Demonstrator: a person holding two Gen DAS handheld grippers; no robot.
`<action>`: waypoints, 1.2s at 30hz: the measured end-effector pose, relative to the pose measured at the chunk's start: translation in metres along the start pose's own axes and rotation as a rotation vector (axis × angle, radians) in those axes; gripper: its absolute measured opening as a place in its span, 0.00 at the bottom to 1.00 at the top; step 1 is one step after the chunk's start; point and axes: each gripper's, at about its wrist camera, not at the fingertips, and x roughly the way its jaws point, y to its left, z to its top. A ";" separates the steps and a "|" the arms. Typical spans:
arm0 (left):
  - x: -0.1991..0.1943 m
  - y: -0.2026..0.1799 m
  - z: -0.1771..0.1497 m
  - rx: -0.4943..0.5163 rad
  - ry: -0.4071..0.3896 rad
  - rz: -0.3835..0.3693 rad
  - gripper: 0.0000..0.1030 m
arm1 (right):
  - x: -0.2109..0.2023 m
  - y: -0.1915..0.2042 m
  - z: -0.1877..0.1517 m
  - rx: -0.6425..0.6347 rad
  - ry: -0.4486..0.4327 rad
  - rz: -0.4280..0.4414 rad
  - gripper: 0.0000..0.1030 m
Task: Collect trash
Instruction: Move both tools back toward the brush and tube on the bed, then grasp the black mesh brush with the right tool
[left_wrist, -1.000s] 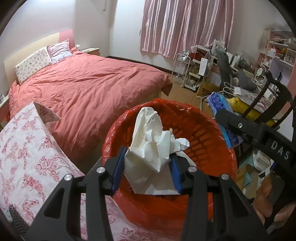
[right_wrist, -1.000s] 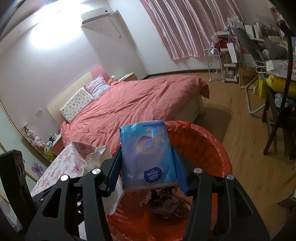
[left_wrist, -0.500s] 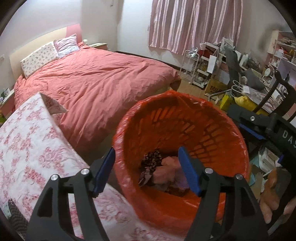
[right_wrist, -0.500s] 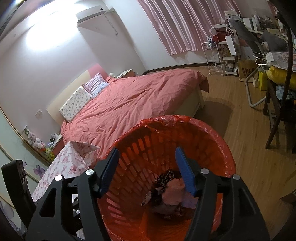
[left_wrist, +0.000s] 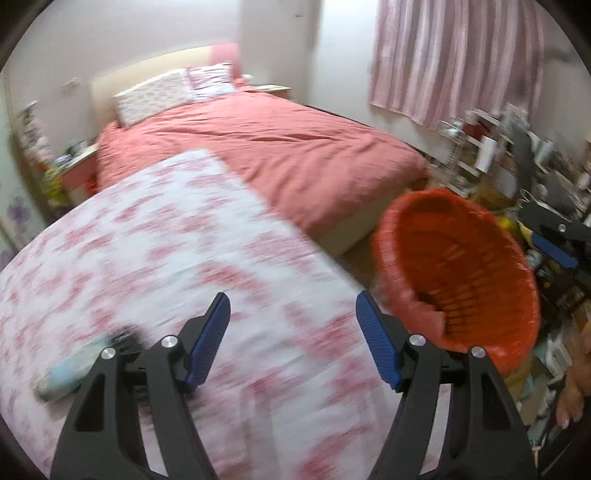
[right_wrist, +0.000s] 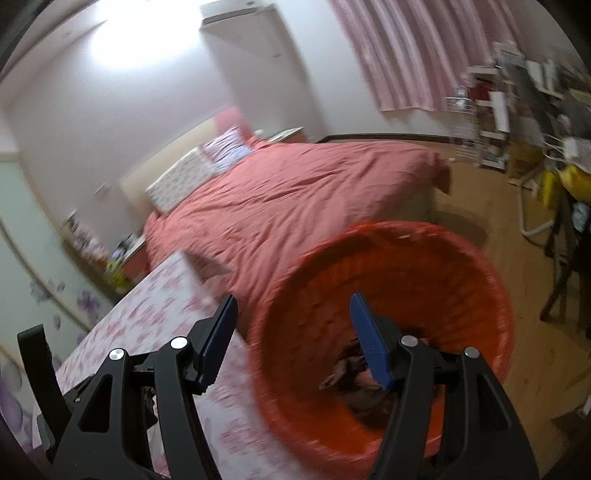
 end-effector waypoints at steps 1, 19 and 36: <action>-0.004 0.009 -0.004 -0.017 0.000 0.013 0.68 | 0.001 0.010 -0.003 -0.023 0.012 0.015 0.62; -0.111 0.196 -0.082 -0.293 -0.072 0.366 0.76 | 0.072 0.184 -0.099 -0.465 0.336 0.206 0.61; -0.089 0.203 -0.087 -0.332 -0.041 0.342 0.77 | 0.084 0.185 -0.105 -0.464 0.388 0.164 0.12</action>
